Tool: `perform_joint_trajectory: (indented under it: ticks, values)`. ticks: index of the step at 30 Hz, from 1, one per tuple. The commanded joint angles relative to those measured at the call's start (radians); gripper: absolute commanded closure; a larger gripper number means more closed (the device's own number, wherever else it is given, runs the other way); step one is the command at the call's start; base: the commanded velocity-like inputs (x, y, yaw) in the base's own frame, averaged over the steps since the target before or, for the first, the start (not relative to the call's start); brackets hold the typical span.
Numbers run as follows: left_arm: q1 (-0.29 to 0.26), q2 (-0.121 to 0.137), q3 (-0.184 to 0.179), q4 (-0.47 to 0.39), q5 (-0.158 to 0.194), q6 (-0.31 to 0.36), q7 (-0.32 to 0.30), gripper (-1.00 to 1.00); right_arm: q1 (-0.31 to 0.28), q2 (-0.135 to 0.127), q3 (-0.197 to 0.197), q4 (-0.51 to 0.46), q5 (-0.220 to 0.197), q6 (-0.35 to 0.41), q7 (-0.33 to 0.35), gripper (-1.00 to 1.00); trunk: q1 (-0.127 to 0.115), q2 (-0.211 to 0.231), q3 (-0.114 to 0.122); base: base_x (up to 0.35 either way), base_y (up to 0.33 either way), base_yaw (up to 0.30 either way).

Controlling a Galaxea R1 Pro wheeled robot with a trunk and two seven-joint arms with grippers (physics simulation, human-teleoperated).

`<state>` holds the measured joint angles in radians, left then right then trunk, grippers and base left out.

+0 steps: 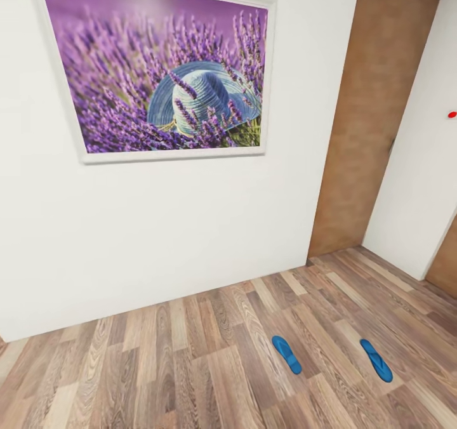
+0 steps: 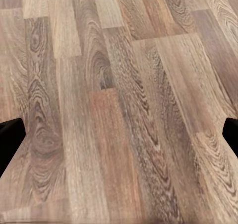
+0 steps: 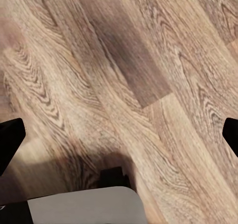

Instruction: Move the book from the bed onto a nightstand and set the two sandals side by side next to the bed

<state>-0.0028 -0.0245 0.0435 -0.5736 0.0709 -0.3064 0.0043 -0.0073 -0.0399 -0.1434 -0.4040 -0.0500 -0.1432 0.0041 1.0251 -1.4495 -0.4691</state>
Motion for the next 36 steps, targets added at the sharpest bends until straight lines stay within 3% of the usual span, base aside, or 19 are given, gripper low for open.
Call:
perform_joint_trajectory:
  ticks: [1, 36]
  values:
    - [0.0, 0.0, 0.001, 0.0, 0.007, -0.002, -0.001, -1.0, 0.0, 0.0, -0.001, 0.001, -0.005, -0.004, 0.0, -1.0, 0.0, 0.0, -0.001, 0.0, 0.0, 0.265]
    - [0.0, -0.001, -0.001, 0.0, 0.007, -0.002, -0.001, -1.0, 0.0, 0.0, -0.001, 0.001, -0.005, -0.003, 0.0, -1.0, 0.0, 0.0, -0.005, 0.0, 0.0, 0.29]
